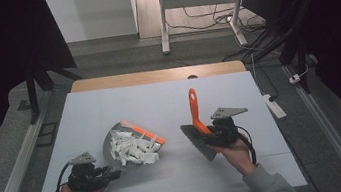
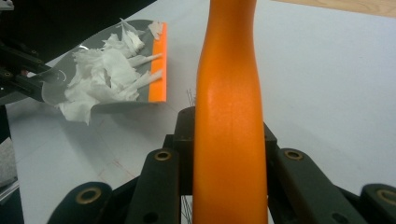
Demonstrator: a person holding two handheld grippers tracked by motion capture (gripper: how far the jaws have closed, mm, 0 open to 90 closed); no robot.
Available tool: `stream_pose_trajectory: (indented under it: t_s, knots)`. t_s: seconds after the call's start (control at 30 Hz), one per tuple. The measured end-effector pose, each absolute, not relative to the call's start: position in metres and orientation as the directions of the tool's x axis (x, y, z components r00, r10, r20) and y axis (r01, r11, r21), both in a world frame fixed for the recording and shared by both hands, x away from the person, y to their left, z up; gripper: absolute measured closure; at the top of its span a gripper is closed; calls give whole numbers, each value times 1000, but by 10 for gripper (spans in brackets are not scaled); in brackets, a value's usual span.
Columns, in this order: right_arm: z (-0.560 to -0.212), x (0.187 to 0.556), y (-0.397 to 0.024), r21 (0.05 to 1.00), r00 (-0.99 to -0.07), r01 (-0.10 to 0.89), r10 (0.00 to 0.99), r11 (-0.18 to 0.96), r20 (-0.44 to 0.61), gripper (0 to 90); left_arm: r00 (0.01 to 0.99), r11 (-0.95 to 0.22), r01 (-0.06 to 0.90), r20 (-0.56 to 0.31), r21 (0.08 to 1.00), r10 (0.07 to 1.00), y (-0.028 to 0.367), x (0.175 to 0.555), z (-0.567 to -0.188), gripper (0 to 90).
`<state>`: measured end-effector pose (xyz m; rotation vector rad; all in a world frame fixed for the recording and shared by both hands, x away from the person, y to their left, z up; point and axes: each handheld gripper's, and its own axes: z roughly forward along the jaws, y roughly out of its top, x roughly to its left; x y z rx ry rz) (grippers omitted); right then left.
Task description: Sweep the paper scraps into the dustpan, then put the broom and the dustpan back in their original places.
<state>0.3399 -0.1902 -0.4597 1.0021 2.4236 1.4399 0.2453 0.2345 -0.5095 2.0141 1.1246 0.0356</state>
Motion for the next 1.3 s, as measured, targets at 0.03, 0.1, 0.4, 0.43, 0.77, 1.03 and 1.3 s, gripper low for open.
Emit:
stream_pose_trajectory:
  t_s: [0.03, 0.1, 0.4, 0.43, 0.77, 1.03, 1.3]
  knots:
    - [-460, 340, -193, 828, -764, 469, 612, 309, 204, 716, 598, -269, 701, -339, 660, 726, 234, 245, -509, 611]
    - [-459, 339, -198, 829, -760, 470, 617, 303, 205, 716, 594, -262, 702, -340, 663, 729, 235, 246, -509, 611]
    - [-459, 336, -215, 836, -753, 462, 630, 297, 192, 715, 544, -207, 714, -345, 669, 765, 239, 243, -509, 611]
    - [-459, 335, -216, 835, -751, 465, 631, 294, 196, 716, 539, -202, 715, -344, 669, 769, 239, 243, -510, 611]
    - [-462, 332, -231, 840, -742, 462, 642, 283, 192, 715, 483, -150, 730, -349, 667, 803, 236, 246, -511, 611]
    - [-466, 328, -242, 840, -732, 472, 650, 268, 204, 716, 414, -76, 740, -363, 669, 835, 232, 248, -513, 611]
    - [-474, 321, -253, 827, -714, 516, 645, 223, 272, 715, 356, -18, 734, -363, 678, 861, 229, 245, -513, 610]
